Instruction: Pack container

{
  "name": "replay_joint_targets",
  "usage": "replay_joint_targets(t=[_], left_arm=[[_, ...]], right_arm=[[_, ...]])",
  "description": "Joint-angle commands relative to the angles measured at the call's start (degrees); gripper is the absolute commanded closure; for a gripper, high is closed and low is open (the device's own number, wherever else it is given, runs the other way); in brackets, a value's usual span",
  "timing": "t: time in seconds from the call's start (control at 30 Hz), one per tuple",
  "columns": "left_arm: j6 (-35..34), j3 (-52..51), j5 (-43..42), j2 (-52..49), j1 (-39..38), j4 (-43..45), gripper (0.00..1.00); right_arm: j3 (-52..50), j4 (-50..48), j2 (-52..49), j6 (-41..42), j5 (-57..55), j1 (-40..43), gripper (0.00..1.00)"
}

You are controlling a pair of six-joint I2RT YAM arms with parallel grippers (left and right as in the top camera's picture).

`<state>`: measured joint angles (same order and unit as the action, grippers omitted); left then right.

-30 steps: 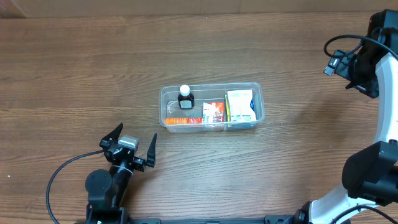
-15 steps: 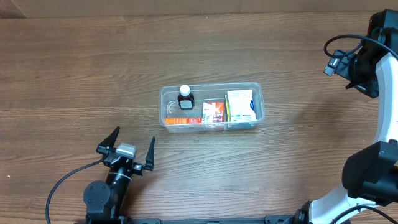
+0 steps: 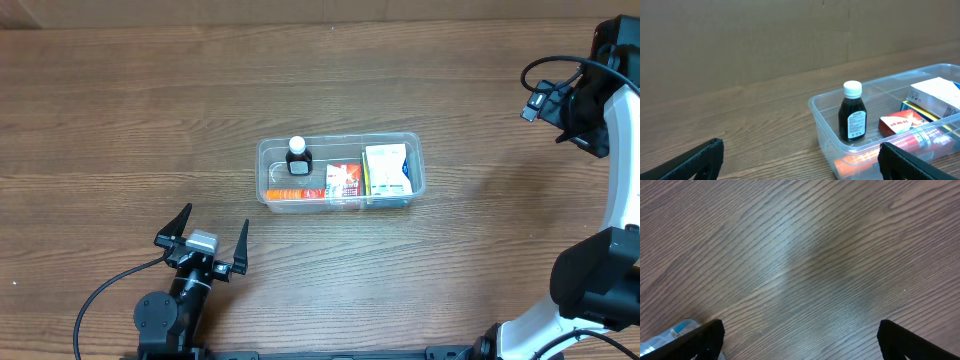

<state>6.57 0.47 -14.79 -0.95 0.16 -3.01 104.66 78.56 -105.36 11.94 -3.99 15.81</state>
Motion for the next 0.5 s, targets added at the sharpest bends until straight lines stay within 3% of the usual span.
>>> replay_joint_targets(t=[0.0, 0.23, 0.47], left_arm=[[1.14, -0.2, 0.35, 0.68, 0.61, 0.07, 0.0], [1.14, -0.2, 0.33, 0.68, 0.61, 0.07, 0.0], [1.14, -0.2, 0.35, 0.68, 0.61, 0.07, 0.0]], right_arm=[[1.18, -0.24, 1.86, 0.02, -0.42, 0.02, 0.0], [1.18, -0.24, 2.27, 0.02, -0.46, 0.02, 0.0], [1.16, -0.15, 20.41, 0.02, -0.44, -8.37, 0.0]])
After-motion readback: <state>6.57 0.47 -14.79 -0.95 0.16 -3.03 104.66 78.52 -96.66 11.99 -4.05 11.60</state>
